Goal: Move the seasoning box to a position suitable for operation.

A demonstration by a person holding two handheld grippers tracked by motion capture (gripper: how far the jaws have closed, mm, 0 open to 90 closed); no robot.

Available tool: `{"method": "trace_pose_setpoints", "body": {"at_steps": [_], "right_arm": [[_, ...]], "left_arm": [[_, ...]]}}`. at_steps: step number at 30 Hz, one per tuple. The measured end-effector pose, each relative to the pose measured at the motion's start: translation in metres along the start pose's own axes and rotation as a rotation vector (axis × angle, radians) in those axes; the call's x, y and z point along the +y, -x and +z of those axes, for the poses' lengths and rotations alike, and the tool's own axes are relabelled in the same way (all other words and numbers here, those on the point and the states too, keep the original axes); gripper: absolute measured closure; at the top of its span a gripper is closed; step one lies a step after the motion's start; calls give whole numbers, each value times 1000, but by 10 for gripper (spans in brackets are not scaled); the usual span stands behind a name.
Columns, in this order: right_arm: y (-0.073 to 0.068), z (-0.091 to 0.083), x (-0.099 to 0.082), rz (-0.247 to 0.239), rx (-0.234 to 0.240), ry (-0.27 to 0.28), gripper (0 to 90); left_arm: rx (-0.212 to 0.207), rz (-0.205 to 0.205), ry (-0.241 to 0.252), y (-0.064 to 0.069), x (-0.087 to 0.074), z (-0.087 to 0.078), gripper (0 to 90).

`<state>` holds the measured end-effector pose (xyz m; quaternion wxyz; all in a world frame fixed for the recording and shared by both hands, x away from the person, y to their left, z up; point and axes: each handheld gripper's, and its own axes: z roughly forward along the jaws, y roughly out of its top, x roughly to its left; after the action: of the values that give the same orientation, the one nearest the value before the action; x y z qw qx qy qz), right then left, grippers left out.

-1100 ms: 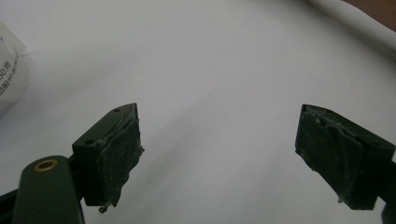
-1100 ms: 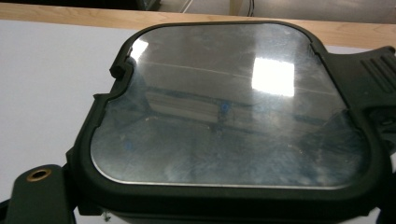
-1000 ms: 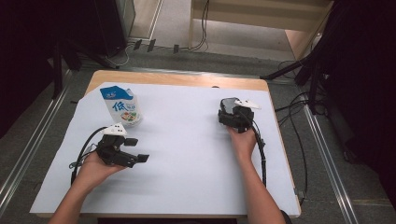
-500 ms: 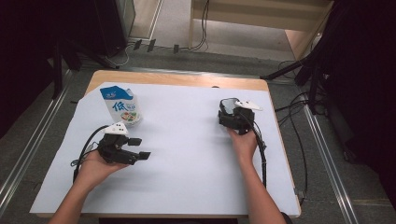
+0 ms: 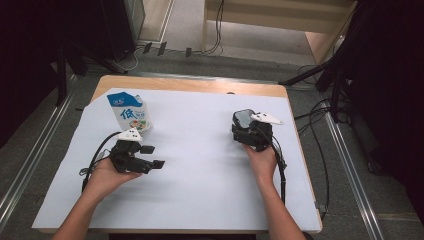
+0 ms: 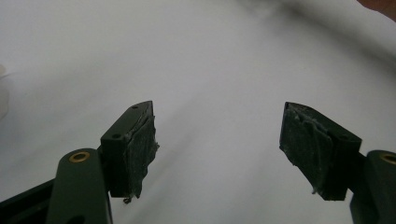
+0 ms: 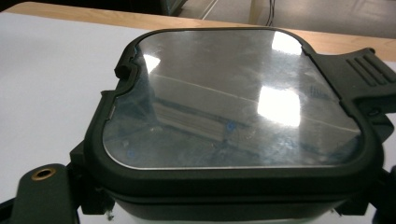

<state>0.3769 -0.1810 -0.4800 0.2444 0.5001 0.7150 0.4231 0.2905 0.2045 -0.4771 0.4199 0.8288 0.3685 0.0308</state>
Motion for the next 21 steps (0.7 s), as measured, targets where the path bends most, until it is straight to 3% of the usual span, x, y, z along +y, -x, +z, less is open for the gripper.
{"method": "trace_pose_setpoints", "body": {"at_steps": [14,21], "right_arm": [[-20,-21,-13,-17,47,-12,159],[-36,-26,-22,-36,82,-27,158]], "left_arm": [[-25,9,-18,-2,9,12,308],[-28,-7,-28,-6,12,18,334]]}}
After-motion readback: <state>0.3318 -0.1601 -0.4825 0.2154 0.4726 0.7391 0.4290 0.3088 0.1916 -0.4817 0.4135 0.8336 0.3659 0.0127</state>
